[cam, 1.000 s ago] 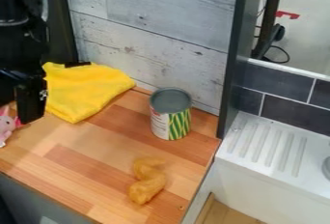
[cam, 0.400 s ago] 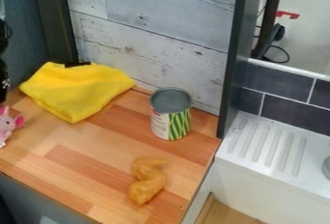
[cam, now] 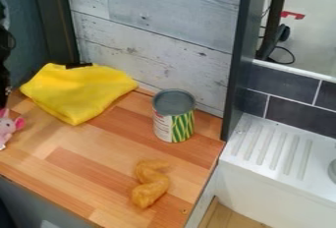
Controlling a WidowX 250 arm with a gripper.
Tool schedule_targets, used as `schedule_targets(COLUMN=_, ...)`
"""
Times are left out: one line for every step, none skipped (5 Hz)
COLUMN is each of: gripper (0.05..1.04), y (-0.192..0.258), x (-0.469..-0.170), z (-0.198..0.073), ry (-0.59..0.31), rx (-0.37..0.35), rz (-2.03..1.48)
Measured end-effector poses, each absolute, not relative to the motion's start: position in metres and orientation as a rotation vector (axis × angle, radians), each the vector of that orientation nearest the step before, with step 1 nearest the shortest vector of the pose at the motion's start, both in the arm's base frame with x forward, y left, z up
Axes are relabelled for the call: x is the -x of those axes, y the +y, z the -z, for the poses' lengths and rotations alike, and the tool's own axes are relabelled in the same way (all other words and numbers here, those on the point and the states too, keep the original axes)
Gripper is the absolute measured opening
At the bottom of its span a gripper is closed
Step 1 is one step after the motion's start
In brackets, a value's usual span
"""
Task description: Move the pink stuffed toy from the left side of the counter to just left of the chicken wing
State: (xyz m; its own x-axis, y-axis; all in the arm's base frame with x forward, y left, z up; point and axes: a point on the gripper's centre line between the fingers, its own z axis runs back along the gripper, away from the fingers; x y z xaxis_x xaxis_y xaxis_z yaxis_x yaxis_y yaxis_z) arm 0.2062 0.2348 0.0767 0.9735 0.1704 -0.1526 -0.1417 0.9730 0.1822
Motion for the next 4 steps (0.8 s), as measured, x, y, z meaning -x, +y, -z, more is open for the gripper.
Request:
schedule_targets(gripper=1.001, y=0.236, x=-0.208, z=-0.06, ry=0.176, rx=-0.124, rz=-0.155)
schedule_targets(gripper=1.001, y=0.238, x=-0.211, z=-0.037, ry=0.139, rx=-0.027, rz=-0.164)
schedule_targets(gripper=1.001, y=0.246, x=-0.209, z=-0.012, ry=0.203, rx=-0.022, rz=-0.197)
schedule_targets(gripper=0.969, y=0.249, x=-0.209, z=-0.006, ry=0.211, rx=-0.03, rz=-0.209)
